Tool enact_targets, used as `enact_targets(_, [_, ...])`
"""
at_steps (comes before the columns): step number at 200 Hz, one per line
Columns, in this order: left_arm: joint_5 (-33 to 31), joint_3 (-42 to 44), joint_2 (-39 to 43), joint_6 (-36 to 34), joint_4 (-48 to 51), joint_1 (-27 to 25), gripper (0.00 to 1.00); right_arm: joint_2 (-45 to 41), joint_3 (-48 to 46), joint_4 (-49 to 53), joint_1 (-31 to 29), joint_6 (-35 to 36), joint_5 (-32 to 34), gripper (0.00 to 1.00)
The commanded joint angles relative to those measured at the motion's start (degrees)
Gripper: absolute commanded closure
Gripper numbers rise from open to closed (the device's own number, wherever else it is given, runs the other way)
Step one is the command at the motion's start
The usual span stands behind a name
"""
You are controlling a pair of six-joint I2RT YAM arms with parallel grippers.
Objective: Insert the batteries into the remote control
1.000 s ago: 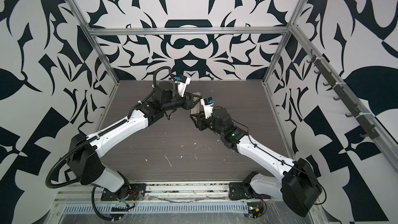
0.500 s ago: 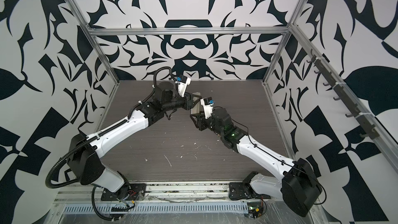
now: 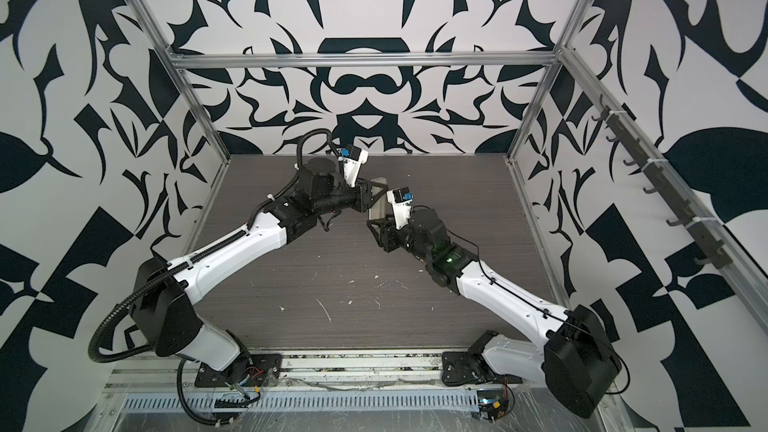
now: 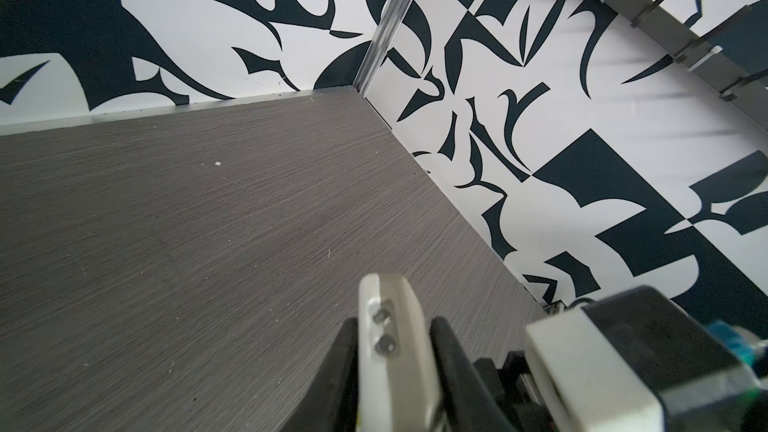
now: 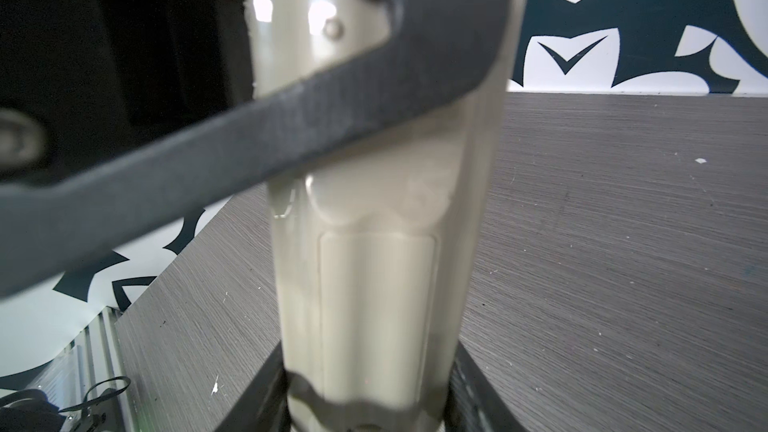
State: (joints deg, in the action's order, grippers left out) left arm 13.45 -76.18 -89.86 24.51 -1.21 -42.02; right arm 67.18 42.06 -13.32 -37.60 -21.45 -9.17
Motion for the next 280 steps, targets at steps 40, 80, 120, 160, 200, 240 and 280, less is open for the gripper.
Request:
enact_targets(40, [0.3,-1.5,-0.9,0.1,-0.2,-0.3,0.78,-1.4,1.1,-1.6,-0.4,0.2,0.3,1.00])
enact_targets(80, [0.3,-1.5,-0.9,0.1,-0.1,-0.3,0.83,-1.5,0.9,-1.7,-0.4,0.3,0.4,1.00])
enact_targets(120, [-0.2,-1.7,-0.9,0.3,-0.3,-0.3,0.86,-1.8,1.0,-1.4,-0.4,0.4,0.3,0.92])
enact_targets(160, [-0.7,-2.1,-1.1,0.3,0.2,-0.3,0.90,-1.6,1.5,-1.4,-0.4,0.3,-0.7,0.53])
enact_targets(200, [-2.0,-1.7,-0.6,0.4,1.0,-0.2,0.92,-2.0,1.4,-1.4,-0.4,0.6,-1.8,0.32])
enact_targets(240, [-4.5,-1.9,0.6,1.0,2.4,-0.2,0.94,-3.8,1.0,-0.7,-0.4,0.8,-2.0,0.06])
enact_targets(280, [-8.3,-2.4,1.6,1.1,6.0,0.0,0.97,-7.3,-0.2,1.3,-0.4,3.4,-1.0,0.01])
